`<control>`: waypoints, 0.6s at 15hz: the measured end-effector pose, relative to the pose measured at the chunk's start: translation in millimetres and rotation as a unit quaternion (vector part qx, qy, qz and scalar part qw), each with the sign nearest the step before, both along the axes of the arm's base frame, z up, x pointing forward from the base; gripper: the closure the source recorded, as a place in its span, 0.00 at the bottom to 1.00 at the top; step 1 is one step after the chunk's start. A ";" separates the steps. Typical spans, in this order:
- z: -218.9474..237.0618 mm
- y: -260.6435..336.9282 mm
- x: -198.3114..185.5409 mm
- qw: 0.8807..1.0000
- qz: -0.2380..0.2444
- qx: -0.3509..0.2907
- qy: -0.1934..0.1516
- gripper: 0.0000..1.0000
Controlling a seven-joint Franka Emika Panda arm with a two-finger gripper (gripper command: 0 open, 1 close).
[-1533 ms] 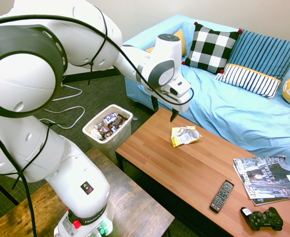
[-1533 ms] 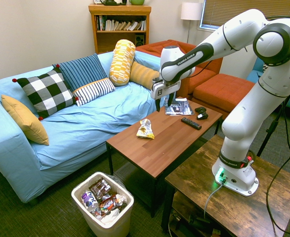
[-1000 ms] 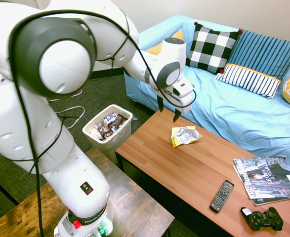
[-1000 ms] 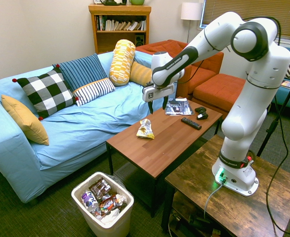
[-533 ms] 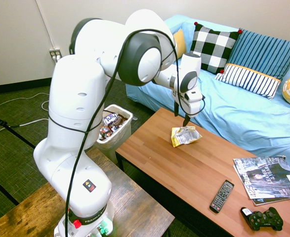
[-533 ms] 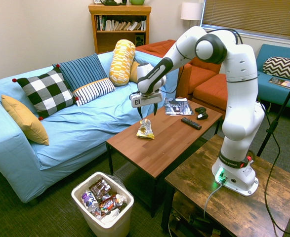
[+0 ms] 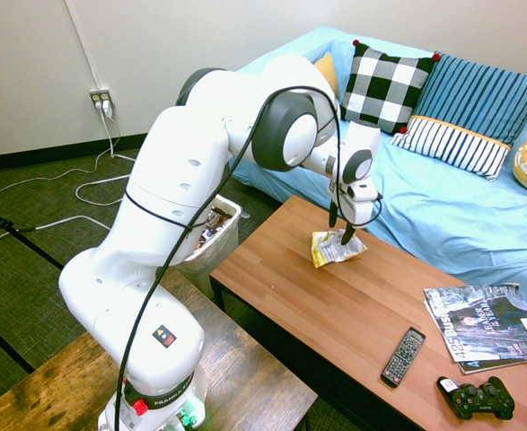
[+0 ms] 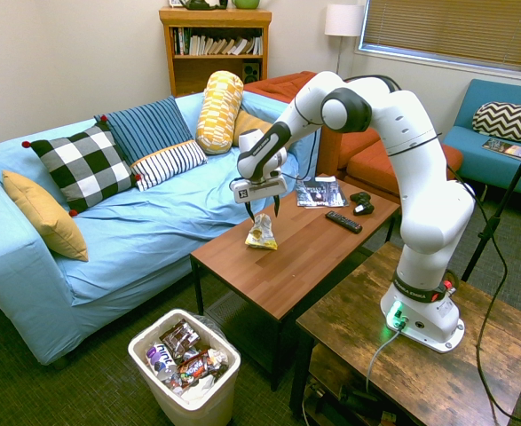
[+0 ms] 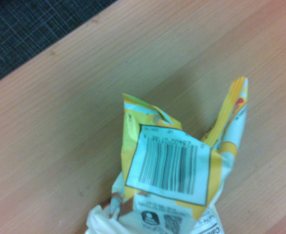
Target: Throw the chip bag in the trash bin
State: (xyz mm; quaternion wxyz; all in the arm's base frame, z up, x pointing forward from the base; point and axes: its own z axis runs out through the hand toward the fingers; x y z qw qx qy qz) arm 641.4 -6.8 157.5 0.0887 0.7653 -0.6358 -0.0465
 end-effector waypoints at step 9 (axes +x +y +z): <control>-37.6 1.8 19.1 1.000 0.001 -0.002 0.009 1.00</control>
